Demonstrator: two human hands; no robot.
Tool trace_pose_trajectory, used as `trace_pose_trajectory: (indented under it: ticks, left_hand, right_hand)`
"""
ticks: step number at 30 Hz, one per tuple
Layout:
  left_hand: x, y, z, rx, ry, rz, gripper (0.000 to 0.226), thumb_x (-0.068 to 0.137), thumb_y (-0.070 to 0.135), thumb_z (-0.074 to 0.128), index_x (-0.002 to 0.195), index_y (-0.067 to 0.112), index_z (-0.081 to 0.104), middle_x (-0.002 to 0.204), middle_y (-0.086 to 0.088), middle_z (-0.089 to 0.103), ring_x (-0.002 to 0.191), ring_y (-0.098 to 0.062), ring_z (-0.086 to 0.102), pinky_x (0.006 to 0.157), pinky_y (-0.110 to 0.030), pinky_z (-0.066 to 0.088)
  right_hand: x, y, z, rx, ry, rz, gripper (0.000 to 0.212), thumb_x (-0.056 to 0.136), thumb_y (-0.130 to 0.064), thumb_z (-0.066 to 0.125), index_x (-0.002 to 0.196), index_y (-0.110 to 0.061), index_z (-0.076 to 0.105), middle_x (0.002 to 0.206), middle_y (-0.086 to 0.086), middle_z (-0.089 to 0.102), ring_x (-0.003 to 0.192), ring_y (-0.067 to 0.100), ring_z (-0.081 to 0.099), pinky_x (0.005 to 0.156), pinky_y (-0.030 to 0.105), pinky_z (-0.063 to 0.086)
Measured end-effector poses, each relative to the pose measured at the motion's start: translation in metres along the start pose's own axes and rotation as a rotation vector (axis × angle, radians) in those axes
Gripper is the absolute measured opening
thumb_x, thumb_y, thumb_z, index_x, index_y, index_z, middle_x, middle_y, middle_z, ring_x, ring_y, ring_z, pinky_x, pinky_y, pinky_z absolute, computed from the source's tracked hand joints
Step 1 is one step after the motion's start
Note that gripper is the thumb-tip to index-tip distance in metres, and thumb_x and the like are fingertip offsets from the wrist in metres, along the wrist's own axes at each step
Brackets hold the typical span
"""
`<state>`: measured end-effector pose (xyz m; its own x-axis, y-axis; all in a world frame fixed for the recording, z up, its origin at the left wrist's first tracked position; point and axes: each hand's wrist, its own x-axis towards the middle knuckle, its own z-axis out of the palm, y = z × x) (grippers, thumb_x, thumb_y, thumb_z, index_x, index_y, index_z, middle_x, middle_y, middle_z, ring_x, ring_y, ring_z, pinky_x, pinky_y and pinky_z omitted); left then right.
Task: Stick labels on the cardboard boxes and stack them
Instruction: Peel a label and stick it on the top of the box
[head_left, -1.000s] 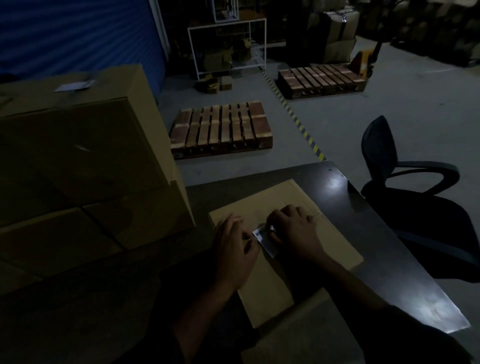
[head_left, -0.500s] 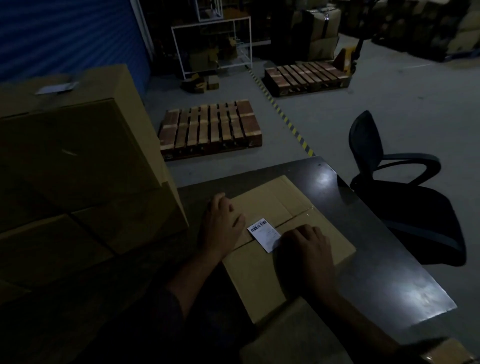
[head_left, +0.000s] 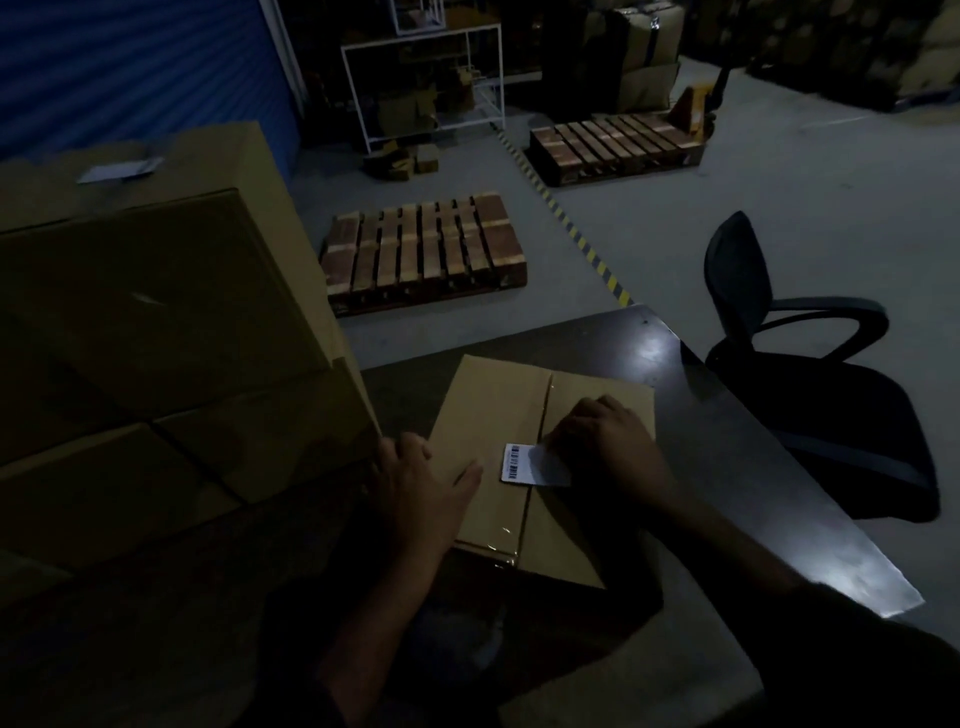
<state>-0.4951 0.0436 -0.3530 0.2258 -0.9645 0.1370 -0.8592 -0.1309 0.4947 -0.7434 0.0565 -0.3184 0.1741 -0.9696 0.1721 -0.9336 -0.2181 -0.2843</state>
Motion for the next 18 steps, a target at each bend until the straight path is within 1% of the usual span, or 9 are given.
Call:
trace_pose_trajectory:
  ticks: [2,4,6,7,9,10,12,14,18]
  left_hand:
    - [0.000,0.004,-0.003,0.023,0.021,0.051,0.054,0.077,0.065,0.077,0.105,0.031,0.046,0.129,-0.001,0.042,0.118,-0.024,0.047,0.102,-0.046,0.044]
    - [0.008,0.010,-0.004,-0.028,0.012,0.173,0.047,0.080,0.049,0.081,0.109,0.029,0.049,0.130,0.000,0.038,0.119,-0.022,0.045,0.098,-0.039,0.044]
    - [0.017,0.020,-0.001,-0.115,-0.059,0.333,0.041,0.083,0.033,0.079,0.114,0.026,0.053,0.130,0.003,0.039,0.117,-0.020,0.049,0.096,-0.041,0.051]
    - [0.019,0.025,0.002,-0.145,-0.112,0.395,0.036,0.086,0.031,0.076,0.115,0.027,0.054,0.127,0.005,0.041,0.115,-0.018,0.051,0.095,-0.043,0.053]
    - [0.019,0.031,0.008,-0.143,-0.179,0.472,0.024,0.091,0.035,0.067,0.111,0.029,0.054,0.121,0.008,0.043,0.111,-0.014,0.050,0.095,-0.044,0.054]
    - [0.019,0.032,0.011,-0.136,-0.186,0.490,0.020,0.093,0.037,0.064,0.108,0.030,0.054,0.119,0.009,0.044,0.110,-0.013,0.049,0.095,-0.043,0.054]
    - [0.019,0.030,0.014,-0.222,-0.192,0.445,0.018,0.094,0.035,0.067,0.106,0.031,0.054,0.119,0.009,0.046,0.109,-0.011,0.052,0.091,-0.039,0.057]
    - [0.020,0.026,0.013,-0.317,-0.179,0.396,0.019,0.094,0.031,0.072,0.103,0.030,0.056,0.117,0.009,0.049,0.106,-0.011,0.057,0.086,-0.033,0.058]
    - [0.021,0.024,0.013,-0.335,-0.153,0.395,0.015,0.093,0.031,0.073,0.096,0.029,0.059,0.111,0.010,0.053,0.100,-0.008,0.060,0.082,-0.030,0.058]
  right_hand:
    - [-0.017,-0.015,0.006,0.051,0.066,0.097,0.037,0.080,-0.043,0.076,0.115,-0.035,0.067,0.119,-0.009,0.055,0.112,0.017,0.046,0.089,0.035,0.042]
    - [-0.031,-0.028,0.014,0.066,0.135,0.165,0.038,0.079,-0.052,0.072,0.113,-0.038,0.063,0.118,-0.014,0.051,0.110,0.012,0.043,0.090,0.033,0.042]
    - [-0.036,-0.031,0.020,0.061,0.180,0.174,0.032,0.081,-0.057,0.069,0.106,-0.038,0.062,0.113,-0.015,0.051,0.105,0.009,0.042,0.087,0.031,0.043]
    - [-0.036,-0.031,0.021,0.066,0.185,0.175,0.029,0.083,-0.057,0.067,0.103,-0.037,0.062,0.110,-0.015,0.052,0.102,0.008,0.041,0.086,0.030,0.043]
    - [-0.036,-0.030,0.021,0.070,0.157,0.157,0.029,0.084,-0.057,0.066,0.105,-0.036,0.063,0.109,-0.014,0.055,0.099,0.007,0.041,0.084,0.030,0.044]
    - [-0.035,-0.028,0.022,0.058,0.137,0.142,0.033,0.083,-0.058,0.066,0.108,-0.037,0.063,0.111,-0.014,0.055,0.100,0.007,0.041,0.084,0.030,0.043]
    - [-0.034,-0.025,0.024,0.031,0.111,0.125,0.037,0.084,-0.062,0.063,0.113,-0.039,0.061,0.114,-0.014,0.054,0.102,0.008,0.041,0.086,0.030,0.041]
    - [-0.034,-0.026,0.023,0.064,0.098,0.141,0.034,0.089,-0.063,0.059,0.111,-0.038,0.059,0.113,-0.014,0.053,0.102,0.008,0.041,0.089,0.031,0.042]
    - [-0.034,-0.030,0.021,0.055,0.158,0.142,0.029,0.091,-0.058,0.057,0.110,-0.036,0.061,0.112,-0.012,0.054,0.102,0.011,0.044,0.086,0.033,0.041]
